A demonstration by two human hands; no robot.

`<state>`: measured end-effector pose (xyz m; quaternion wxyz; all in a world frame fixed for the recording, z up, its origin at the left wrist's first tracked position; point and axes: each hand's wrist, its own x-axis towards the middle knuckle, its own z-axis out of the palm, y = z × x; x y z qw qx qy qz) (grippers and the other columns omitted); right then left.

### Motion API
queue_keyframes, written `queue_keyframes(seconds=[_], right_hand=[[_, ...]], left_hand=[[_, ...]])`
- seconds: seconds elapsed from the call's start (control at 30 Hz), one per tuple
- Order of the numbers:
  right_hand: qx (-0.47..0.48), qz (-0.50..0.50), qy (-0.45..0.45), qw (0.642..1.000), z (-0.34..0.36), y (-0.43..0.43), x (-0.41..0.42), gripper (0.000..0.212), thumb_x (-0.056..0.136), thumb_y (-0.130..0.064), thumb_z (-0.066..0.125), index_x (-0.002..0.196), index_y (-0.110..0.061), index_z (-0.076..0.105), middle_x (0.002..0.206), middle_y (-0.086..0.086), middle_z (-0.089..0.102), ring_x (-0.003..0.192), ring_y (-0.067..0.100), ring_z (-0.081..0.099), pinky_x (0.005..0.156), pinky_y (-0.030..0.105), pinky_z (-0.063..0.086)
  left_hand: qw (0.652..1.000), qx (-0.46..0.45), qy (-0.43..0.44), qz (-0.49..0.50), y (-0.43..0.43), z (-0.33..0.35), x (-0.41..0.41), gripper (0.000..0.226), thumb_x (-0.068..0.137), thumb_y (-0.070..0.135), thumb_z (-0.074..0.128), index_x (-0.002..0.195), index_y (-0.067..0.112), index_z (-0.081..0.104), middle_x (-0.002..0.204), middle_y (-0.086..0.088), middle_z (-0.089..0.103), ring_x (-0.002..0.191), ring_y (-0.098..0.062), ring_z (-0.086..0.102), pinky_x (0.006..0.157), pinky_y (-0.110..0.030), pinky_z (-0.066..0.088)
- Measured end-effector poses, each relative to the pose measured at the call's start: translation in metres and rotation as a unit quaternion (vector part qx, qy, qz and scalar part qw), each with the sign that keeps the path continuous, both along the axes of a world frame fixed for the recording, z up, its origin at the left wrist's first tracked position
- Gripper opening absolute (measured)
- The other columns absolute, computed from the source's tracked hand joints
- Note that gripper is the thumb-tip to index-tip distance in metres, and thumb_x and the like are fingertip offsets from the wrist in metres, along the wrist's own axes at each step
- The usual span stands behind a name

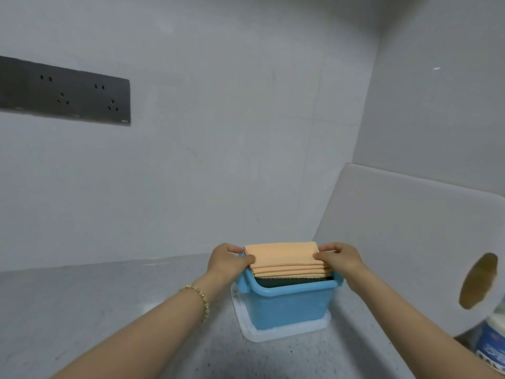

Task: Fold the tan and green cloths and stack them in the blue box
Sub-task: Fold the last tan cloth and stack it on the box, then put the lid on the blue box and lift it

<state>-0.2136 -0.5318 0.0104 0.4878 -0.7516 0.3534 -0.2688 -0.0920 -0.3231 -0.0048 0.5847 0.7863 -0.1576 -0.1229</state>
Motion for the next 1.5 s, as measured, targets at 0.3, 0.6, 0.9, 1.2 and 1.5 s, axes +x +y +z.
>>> queue_keyframes(seconds=[0.3, 0.6, 0.9, 1.2, 1.5], right_hand=[[0.322, 0.075, 0.011, 0.944, -0.024, -0.009, -0.012, 0.024, 0.084, -0.018, 0.067, 0.103, -0.004, 0.062, 0.086, 0.012, 0.069, 0.074, 0.025, 0.063, 0.07, 0.035, 0.054], [0.331, 0.092, -0.129, 0.93, 0.004, 0.033, -0.023, 0.015, 0.086, -0.02, 0.063, 0.093, -0.007, 0.064, 0.076, 0.009, 0.071, 0.074, 0.024, 0.063, 0.071, 0.036, 0.05], [0.395, 0.174, -0.136, 0.892, 0.025, 0.19, 0.008, 0.019, 0.085, -0.021, 0.064, 0.099, -0.007, 0.062, 0.089, 0.013, 0.068, 0.078, 0.028, 0.063, 0.076, 0.04, 0.053], [0.433, 0.233, -0.029, 0.87, -0.027, 0.359, 0.033, 0.022, 0.084, -0.022, 0.068, 0.1, -0.007, 0.065, 0.091, 0.014, 0.069, 0.076, 0.028, 0.063, 0.07, 0.035, 0.051], [0.102, 0.223, -0.042, 0.969, -0.022, 0.371, 0.023, 0.071, 0.088, -0.029, 0.065, 0.148, -0.02, 0.028, 0.153, 0.003, 0.031, 0.138, 0.021, 0.034, 0.108, 0.032, 0.03]], left_hand=[[0.954, -0.119, 0.275, 0.008, -0.018, -0.022, -0.019, 0.057, 0.082, 0.026, 0.072, 0.128, 0.004, 0.047, 0.114, -0.015, 0.062, 0.103, -0.029, 0.06, 0.087, -0.041, 0.052], [0.919, -0.275, 0.279, -0.04, 0.014, 0.004, -0.032, 0.035, 0.084, 0.014, 0.071, 0.114, 0.0, 0.061, 0.104, -0.019, 0.069, 0.09, -0.031, 0.066, 0.074, -0.037, 0.055], [0.943, -0.211, 0.251, -0.053, 0.187, 0.054, -0.015, 0.029, 0.086, 0.027, 0.068, 0.108, 0.009, 0.063, 0.096, -0.013, 0.07, 0.084, -0.027, 0.065, 0.096, -0.043, 0.049], [0.948, -0.143, 0.276, 0.067, 0.366, 0.019, -0.023, 0.039, 0.079, 0.036, 0.073, 0.103, 0.007, 0.064, 0.102, -0.017, 0.07, 0.09, -0.031, 0.064, 0.093, -0.044, 0.049], [0.993, 0.025, -0.024, 0.111, 0.371, 0.01, -0.037, 0.055, 0.102, 0.036, 0.036, 0.151, 0.016, 0.022, 0.154, -0.004, 0.029, 0.14, -0.022, 0.031, 0.113, -0.031, 0.024]])
